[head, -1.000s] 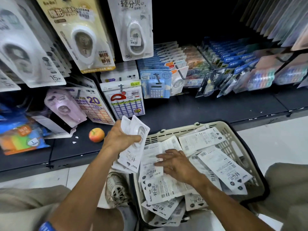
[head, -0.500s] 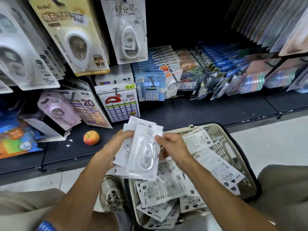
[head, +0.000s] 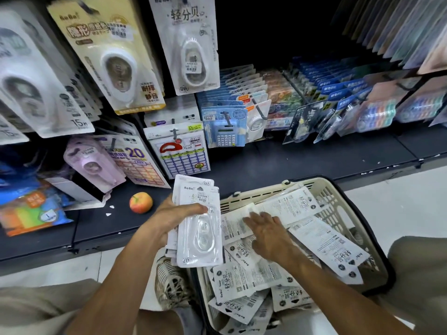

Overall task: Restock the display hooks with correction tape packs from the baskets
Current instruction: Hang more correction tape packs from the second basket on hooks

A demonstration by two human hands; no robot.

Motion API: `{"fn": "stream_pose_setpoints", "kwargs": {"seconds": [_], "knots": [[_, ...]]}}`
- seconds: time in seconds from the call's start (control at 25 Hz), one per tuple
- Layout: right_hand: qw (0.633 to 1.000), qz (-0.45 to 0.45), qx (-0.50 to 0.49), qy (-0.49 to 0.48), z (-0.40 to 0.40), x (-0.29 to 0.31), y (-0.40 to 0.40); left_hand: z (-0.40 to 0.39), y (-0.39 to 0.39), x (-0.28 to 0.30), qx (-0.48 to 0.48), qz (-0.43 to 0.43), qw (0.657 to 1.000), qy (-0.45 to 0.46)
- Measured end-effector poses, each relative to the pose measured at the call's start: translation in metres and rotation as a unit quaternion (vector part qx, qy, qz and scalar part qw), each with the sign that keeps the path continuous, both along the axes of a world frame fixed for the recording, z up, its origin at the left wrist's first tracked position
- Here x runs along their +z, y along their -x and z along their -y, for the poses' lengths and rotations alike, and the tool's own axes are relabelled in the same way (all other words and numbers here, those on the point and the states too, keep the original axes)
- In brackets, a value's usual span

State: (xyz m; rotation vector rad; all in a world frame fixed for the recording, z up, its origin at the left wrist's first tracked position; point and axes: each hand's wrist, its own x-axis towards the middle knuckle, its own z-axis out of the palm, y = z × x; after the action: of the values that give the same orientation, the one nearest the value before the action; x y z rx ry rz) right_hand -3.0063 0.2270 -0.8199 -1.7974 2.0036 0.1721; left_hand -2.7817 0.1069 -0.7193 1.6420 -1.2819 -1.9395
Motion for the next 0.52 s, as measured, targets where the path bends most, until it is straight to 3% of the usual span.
{"fn": "stream_pose_setpoints", "kwargs": {"seconds": [0.08,0.2,0.32,0.52], "knots": [[0.996,-0.066,0.052,0.033,-0.002,-0.007,0.008,0.0,-0.002,0.002,-0.001,-0.014,1.0,0.002],[0.991,-0.033,0.075,0.105,0.001,-0.002,0.019,-0.002,0.0,0.009,-0.004,-0.015,1.0,0.024],[0.95,0.211,-0.078,0.215,0.004,0.021,0.035,-0.001,0.001,0.032,0.019,-0.008,0.998,0.058],[0.792,0.513,-0.234,0.234,0.017,0.093,0.066,-0.014,0.007,0.114,-0.035,-0.096,0.986,0.131]]}}
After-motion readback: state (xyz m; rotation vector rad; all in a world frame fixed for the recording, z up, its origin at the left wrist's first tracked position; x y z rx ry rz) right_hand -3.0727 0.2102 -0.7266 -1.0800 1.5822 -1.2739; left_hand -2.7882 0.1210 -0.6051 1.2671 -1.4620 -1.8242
